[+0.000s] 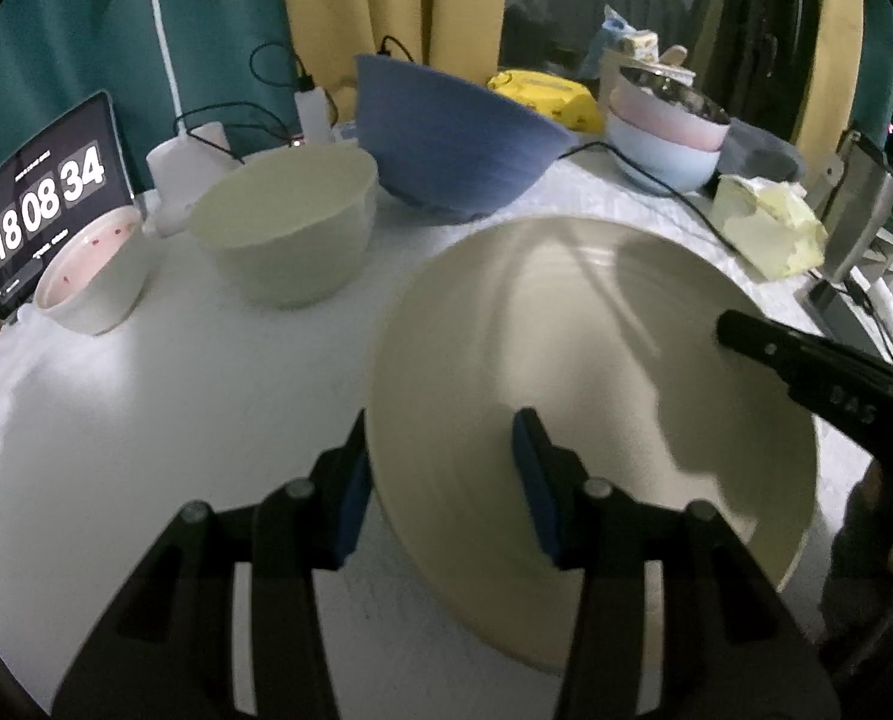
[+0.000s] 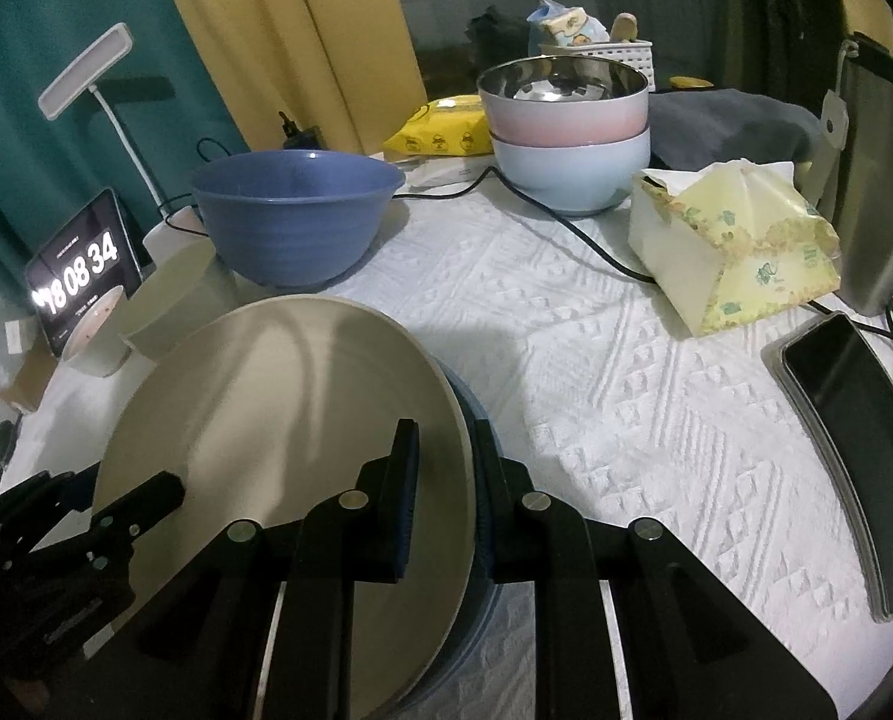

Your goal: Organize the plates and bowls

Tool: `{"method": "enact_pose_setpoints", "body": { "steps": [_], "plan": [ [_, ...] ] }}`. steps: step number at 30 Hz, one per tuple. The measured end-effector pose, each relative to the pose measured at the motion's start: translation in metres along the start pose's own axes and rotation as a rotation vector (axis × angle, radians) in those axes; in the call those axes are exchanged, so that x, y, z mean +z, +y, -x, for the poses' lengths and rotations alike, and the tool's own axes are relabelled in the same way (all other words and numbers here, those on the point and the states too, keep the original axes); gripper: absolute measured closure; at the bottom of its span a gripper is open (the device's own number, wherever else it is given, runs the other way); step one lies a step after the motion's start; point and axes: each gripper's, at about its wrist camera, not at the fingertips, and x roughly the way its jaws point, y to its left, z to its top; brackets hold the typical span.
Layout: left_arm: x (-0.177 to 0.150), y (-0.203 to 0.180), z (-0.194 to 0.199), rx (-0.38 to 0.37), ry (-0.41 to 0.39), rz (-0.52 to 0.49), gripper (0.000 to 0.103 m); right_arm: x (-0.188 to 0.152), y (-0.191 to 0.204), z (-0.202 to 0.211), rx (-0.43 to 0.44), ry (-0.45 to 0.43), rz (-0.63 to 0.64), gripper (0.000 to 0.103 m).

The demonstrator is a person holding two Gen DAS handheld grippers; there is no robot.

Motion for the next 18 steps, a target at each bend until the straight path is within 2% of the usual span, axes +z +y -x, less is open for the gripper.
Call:
{"method": "enact_pose_setpoints", "body": {
  "steps": [7, 10, 12, 15, 18],
  "plan": [
    [0.003, 0.002, -0.005, -0.011, -0.003, 0.004, 0.055, 0.000, -0.002, 0.002, 0.010, 0.000, -0.014, 0.082],
    [0.003, 0.002, -0.008, -0.026, 0.016, 0.002, 0.054, 0.000, 0.000, 0.005, 0.009, -0.008, -0.012, 0.072],
    [0.001, 0.002, -0.008, -0.028, 0.026, 0.000, 0.052, 0.000, 0.002, 0.008, -0.004, -0.017, -0.010, 0.059],
    [0.000, 0.001, -0.004, -0.036, 0.023, -0.002, 0.049, 0.000, 0.002, 0.014, -0.014, -0.044, -0.009, 0.054],
    [0.000, 0.003, 0.004, -0.040, 0.006, 0.006, 0.042, 0.002, 0.003, 0.020, -0.018, -0.064, 0.000, 0.054]
  ]
}}
